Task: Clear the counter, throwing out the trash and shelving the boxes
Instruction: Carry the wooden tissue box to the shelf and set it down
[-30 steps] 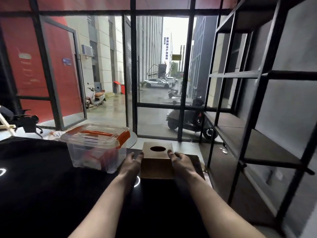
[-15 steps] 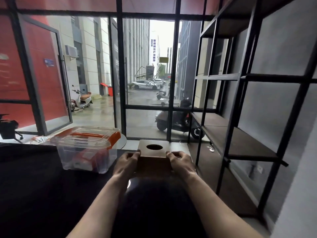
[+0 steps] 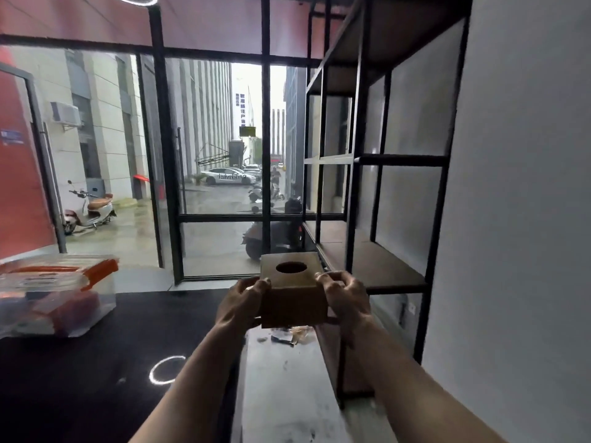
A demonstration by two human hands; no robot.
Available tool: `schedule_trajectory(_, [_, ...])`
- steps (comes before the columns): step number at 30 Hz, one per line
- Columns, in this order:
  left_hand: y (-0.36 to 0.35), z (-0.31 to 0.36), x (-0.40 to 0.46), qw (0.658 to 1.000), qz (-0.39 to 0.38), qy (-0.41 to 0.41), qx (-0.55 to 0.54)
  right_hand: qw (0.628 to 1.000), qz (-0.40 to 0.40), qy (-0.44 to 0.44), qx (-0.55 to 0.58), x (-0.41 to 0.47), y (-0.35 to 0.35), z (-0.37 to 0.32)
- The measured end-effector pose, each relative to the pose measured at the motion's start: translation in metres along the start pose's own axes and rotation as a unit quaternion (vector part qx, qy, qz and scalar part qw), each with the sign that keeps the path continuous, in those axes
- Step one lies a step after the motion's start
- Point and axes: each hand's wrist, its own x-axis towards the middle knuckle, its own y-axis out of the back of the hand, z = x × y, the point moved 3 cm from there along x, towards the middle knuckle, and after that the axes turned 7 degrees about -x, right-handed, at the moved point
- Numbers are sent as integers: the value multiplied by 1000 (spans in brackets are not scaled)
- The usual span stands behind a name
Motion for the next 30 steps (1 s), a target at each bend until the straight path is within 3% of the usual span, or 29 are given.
schedule_trajectory(10, [-179,-54,-76,999,-23,47,4,999,-29,-41,2,-9,190,78])
schedule_trajectory(23, [-226,-75,-42,999,-29,28,19,998,-40,-37,13,38,214,107])
schedule_trajectory(30, [-244,-96,26,1000,-3,24,19,998,-55,-30,18,110,193,121])
